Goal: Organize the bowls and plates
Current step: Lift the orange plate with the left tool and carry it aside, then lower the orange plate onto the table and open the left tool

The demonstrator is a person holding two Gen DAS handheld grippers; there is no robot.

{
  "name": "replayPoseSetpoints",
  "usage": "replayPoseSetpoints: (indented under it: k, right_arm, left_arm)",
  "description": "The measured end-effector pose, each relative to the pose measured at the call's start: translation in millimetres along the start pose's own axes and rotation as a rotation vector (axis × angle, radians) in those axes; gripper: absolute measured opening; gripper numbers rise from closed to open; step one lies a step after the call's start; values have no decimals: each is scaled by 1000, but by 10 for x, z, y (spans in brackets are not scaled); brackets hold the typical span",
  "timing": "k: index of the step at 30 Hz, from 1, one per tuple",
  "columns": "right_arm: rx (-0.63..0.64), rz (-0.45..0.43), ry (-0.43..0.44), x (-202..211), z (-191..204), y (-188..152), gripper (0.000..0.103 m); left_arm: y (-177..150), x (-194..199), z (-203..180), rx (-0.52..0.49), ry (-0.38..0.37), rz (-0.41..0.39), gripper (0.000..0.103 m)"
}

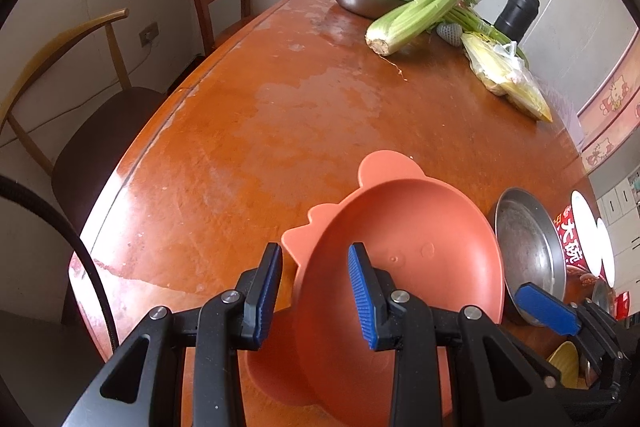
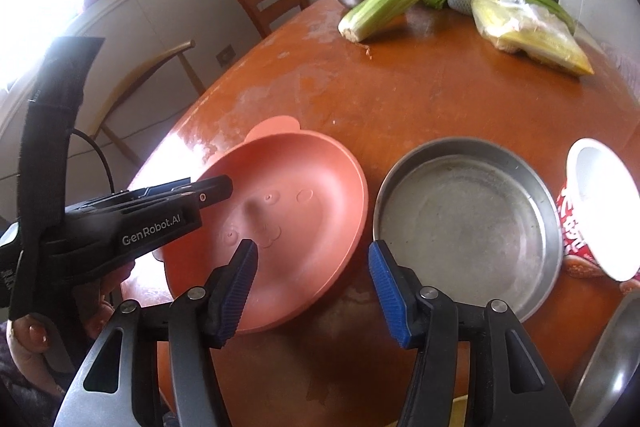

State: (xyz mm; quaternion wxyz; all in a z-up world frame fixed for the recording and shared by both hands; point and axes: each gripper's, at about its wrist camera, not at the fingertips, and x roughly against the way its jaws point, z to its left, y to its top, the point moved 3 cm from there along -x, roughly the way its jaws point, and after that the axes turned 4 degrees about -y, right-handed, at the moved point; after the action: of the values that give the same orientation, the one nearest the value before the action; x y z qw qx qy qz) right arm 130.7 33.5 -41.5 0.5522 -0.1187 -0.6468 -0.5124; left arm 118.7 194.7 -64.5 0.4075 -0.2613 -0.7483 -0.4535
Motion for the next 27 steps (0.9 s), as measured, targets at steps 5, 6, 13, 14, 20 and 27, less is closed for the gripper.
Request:
replayPoseSetpoints:
  k: [5, 6, 13, 14, 20, 27]
  right_arm:
    - [2, -26, -7, 125, -16, -4, 61]
    - [0, -33, -11, 161, -25, -10, 61]
    - [-9, -106, -43, 540, -113, -68, 63]
    - [-8, -117, -47, 590, -126, -77, 64]
    - [-9, -170, -86, 869, -236, -202, 68]
    - [-39, -176, -86, 1042, -405, -386, 68]
  left_arm:
    - [0, 200, 6, -9, 18, -49, 35]
    - [0, 245, -7, -15, 22, -61, 35]
    - [-68, 584, -254, -79, 41, -123, 46]
    - [-80, 617, -295, -88, 39, -128, 46]
    - [-209, 808, -589, -157, -9, -153, 51]
    - [-410, 916, -880, -213, -50, -151, 54]
